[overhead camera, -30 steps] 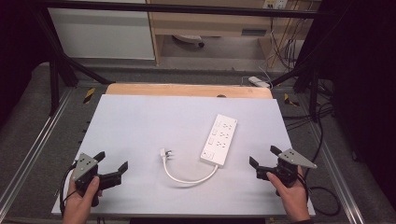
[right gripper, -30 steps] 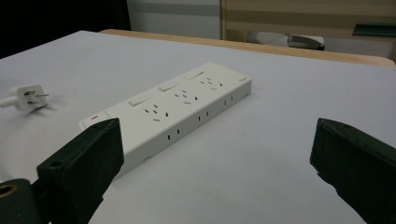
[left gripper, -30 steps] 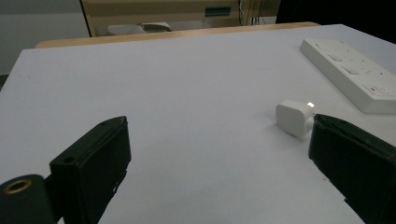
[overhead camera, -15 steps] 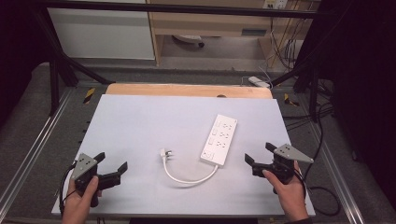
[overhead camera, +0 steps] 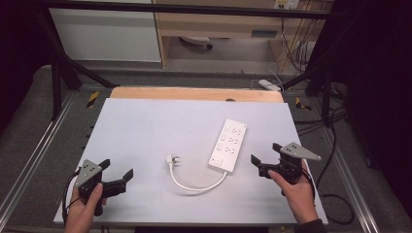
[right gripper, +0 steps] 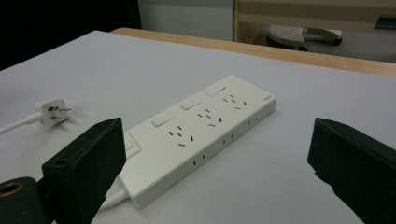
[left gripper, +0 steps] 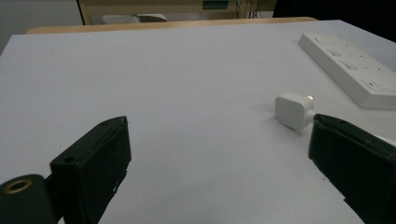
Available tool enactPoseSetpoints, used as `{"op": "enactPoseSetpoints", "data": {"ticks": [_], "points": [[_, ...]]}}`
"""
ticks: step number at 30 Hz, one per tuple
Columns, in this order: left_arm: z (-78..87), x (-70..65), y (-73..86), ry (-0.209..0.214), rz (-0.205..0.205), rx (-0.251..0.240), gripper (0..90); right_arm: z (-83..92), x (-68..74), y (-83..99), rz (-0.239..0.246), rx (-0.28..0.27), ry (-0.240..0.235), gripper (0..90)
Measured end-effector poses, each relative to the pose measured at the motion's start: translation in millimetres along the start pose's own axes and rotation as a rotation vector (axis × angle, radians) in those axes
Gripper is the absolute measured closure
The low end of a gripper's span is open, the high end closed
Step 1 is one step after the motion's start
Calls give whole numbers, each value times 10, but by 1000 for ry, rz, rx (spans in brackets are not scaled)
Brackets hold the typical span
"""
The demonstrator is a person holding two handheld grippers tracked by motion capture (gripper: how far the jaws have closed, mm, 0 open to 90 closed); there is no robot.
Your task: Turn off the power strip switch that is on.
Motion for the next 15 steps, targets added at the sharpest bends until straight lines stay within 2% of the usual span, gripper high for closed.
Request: {"op": "enactPoseSetpoints", "data": {"ticks": [8, 15], "points": [[-7, -7, 11, 2, -2, 7, 58, -49, -107, -133, -12, 12, 5, 54], [-11, -7, 12, 3, -3, 7, 58, -107, -128, -254, -10, 6, 13, 63]]}}
Point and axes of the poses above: each handheld gripper's, and its own axes: z roughly backward along the jaws, y roughly out of its underside, x roughly to its left, the point moved 10 cm from there along -z, roughly forward along the jaws, and after that the axes turned 6 degrees about z, right-handed, at the moved point
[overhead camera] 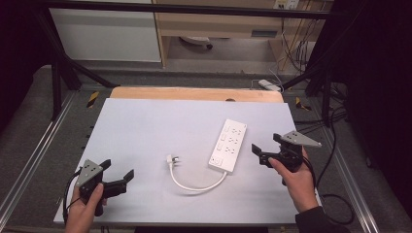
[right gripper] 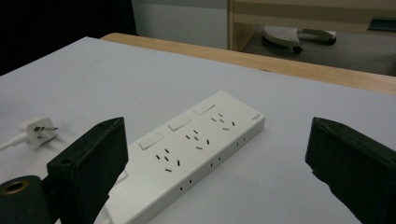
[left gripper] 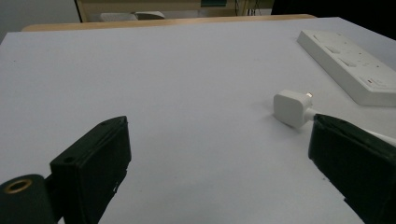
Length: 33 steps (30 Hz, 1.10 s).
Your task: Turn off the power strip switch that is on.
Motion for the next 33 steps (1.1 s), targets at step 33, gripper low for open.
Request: {"op": "enactPoseSetpoints", "data": {"ticks": [33], "points": [[-41, -43, 29, 17, -13, 26, 59, -229, 84, -544, 56, -45, 12, 138]]}}
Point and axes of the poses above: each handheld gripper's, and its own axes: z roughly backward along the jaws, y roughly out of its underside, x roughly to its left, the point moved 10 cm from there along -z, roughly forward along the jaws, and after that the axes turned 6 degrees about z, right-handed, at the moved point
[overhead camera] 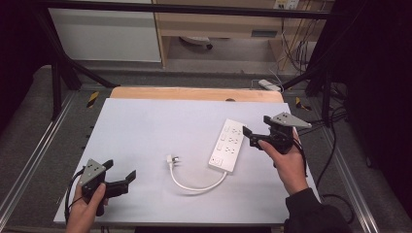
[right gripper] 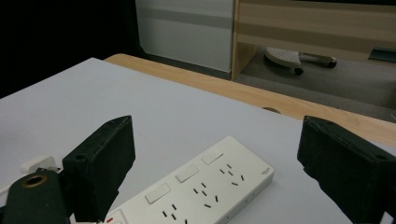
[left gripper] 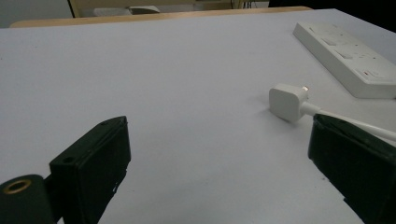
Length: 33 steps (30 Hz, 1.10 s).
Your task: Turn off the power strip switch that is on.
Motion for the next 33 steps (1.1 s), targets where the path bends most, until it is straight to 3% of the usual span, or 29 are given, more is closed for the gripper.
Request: {"op": "enactPoseSetpoints", "data": {"ticks": [5, 10, 20, 33], "points": [[6, -15, 4, 3, -8, 1, 58, -12, -26, -49, 5, -8, 23, 205], [16, -5, -2, 0, -4, -3, 58, -77, -27, -59, 30, -5, 42, 358], [13, -7, 10, -11, -13, 4, 58, -166, 0, -100, 38, -47, 17, 611], [1, -2, 25, -10, -16, 13, 59, -353, -44, -100, 38, -56, 21, 775]]}}
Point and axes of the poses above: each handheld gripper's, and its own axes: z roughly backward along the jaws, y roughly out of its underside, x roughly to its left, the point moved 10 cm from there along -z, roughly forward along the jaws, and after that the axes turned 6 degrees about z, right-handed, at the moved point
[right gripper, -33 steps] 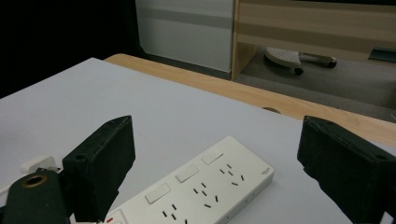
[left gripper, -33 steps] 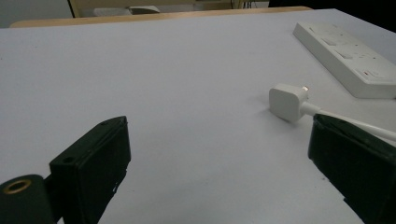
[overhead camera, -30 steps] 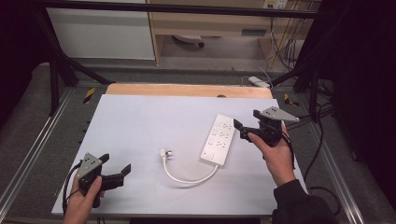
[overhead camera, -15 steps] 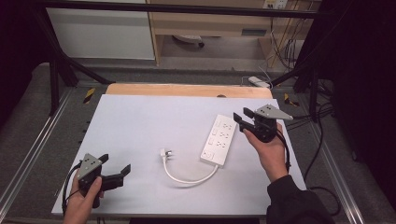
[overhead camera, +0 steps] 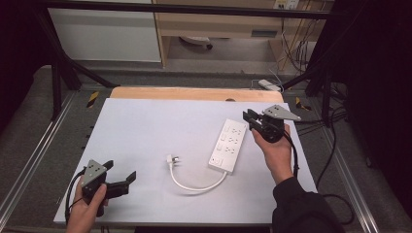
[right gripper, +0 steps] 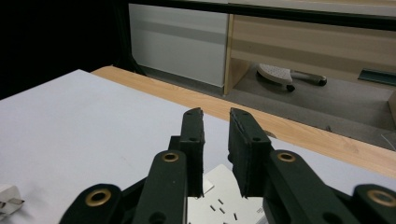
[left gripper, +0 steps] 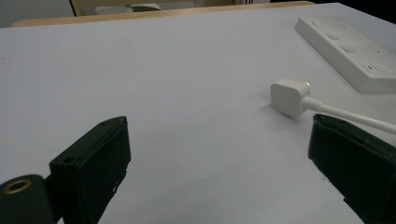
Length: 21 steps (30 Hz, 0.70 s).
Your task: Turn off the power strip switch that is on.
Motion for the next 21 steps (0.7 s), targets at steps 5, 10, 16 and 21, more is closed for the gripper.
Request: {"op": "enactPoseSetpoints", "data": {"ticks": [5, 10, 16, 21], "points": [[-35, -12, -13, 4, 11, 0, 59, -119, -7, 43, 19, 17, 7, 839], [-33, -8, -8, 6, 9, 1, 59, -218, -73, 71, 15, 25, 23, 876], [-55, -1, -10, 10, 11, 4, 59, -338, -122, 90, -4, 33, 34, 900], [-78, -9, -13, 17, 6, 9, 59, -472, -123, 80, 7, 49, 30, 900]]}}
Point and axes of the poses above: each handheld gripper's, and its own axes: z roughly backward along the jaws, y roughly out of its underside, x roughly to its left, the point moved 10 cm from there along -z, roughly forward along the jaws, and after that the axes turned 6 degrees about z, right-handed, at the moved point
